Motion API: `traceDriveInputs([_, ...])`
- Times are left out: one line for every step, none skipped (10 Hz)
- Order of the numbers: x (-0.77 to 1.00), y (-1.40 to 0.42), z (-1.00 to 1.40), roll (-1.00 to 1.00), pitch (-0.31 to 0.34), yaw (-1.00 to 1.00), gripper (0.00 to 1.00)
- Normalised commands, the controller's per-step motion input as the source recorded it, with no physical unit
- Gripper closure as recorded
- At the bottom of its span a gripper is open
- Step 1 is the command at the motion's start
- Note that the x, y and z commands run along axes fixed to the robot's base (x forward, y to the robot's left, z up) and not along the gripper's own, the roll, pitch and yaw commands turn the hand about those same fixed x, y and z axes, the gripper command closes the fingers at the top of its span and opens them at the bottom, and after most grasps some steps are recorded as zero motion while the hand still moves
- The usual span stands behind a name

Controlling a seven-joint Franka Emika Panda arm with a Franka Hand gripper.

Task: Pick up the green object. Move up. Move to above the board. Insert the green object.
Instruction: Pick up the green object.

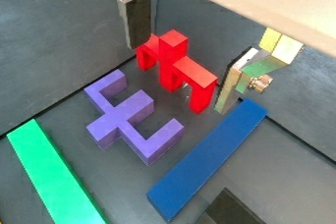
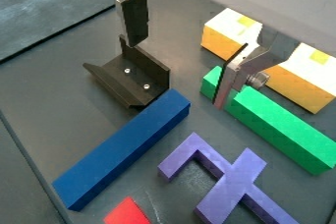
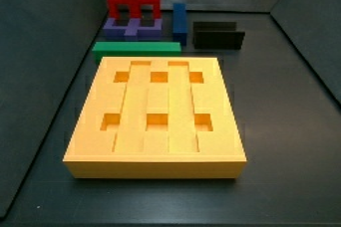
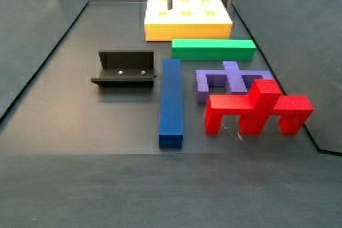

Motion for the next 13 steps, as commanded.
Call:
traceDriveInputs([-0.04,0.00,0.00,0.00,-0.019,0.00,0.00])
traceDriveInputs([-0.13,-0.02,0.00,0.00,-0.039,-0.15,0.00])
traceDriveInputs([-0.06,-0.26,0.00,0.00,-0.041,-0.69,0.00])
traceDriveInputs([0.00,-0.18,-0.14,-0.11,-0.134,-0.90,0.00])
traceDriveInputs([-0.05,-0.11,-0.23,-0.16,-0.260,-0.92,0.00])
traceDriveInputs([-0.07,-0.09,-0.24,-0.17,-0.270,-0.93,0.00])
traceDriveInputs([-0.06,-0.09,-0.21,-0.17,-0.260,-0.93,0.00])
traceDriveInputs([-0.02,-0.11,-0.19,-0.16,-0.224,-0.93,0.00])
traceDriveInputs([0.00,-0.11,-0.17,-0.12,-0.167,-0.96,0.00])
traceDriveInputs([0.00,-0.12,-0.18,-0.10,-0.134,-0.97,0.00])
traceDriveInputs([0.00,-0.13,-0.20,-0.06,-0.077,-0.99,0.00])
traceDriveInputs([0.00,-0.13,-0.21,-0.04,-0.046,-1.00,0.00])
traceDriveInputs([0.00,-0.17,-0.19,-0.03,-0.026,-0.97,0.00])
